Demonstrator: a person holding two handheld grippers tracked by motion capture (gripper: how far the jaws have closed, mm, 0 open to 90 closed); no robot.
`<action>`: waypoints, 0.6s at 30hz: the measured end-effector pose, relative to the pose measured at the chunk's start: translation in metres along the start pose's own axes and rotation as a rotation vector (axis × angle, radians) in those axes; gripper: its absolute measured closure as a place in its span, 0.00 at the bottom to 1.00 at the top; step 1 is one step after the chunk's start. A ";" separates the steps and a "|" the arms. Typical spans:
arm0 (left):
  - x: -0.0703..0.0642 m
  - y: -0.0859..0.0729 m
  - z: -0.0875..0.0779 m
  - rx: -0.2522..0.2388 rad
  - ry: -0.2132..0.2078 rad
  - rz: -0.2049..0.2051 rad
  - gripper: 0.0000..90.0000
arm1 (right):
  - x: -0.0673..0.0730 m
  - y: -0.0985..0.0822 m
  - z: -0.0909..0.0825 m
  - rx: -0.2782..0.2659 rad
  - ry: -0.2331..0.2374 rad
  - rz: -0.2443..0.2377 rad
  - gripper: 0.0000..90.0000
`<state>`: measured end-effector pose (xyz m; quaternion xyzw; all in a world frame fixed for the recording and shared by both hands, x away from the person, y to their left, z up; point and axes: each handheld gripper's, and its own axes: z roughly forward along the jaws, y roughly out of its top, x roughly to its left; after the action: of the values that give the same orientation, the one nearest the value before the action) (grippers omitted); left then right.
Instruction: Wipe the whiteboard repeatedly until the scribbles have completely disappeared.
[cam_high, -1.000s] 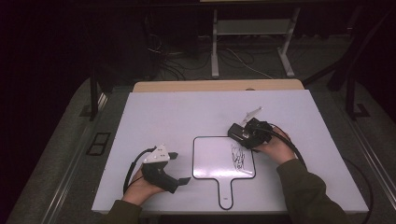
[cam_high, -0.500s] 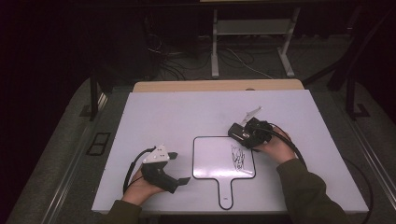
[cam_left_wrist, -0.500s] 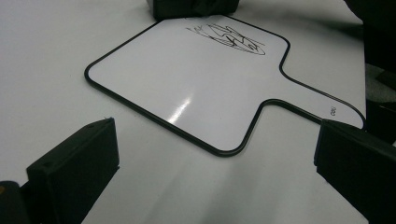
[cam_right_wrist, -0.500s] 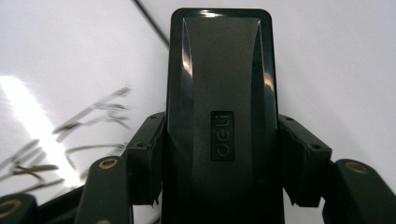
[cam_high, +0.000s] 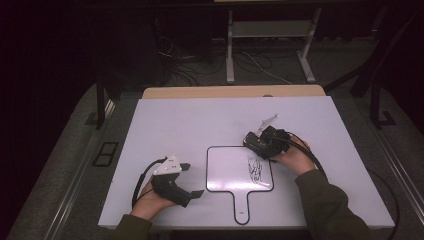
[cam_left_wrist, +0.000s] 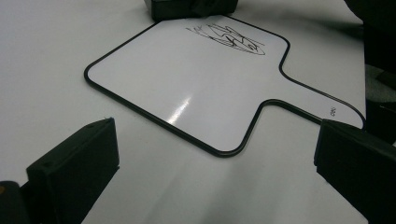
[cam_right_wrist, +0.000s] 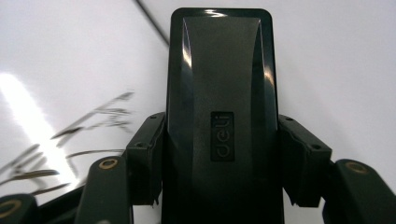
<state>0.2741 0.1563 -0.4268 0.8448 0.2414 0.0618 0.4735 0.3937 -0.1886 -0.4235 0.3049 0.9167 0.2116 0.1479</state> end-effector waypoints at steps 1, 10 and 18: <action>0.000 0.000 0.000 0.000 0.000 0.002 0.00 | -0.003 0.000 0.001 -0.002 -0.010 0.004 0.43; 0.000 0.000 0.000 -0.003 0.001 0.000 0.00 | 0.002 0.002 0.001 -0.001 0.015 -0.020 0.43; 0.000 0.000 -0.001 -0.002 0.001 0.001 0.00 | -0.005 -0.002 0.000 0.008 -0.018 0.020 0.43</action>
<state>0.2742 0.1569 -0.4267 0.8445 0.2410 0.0628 0.4741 0.3968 -0.1935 -0.4237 0.3167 0.9130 0.2068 0.1528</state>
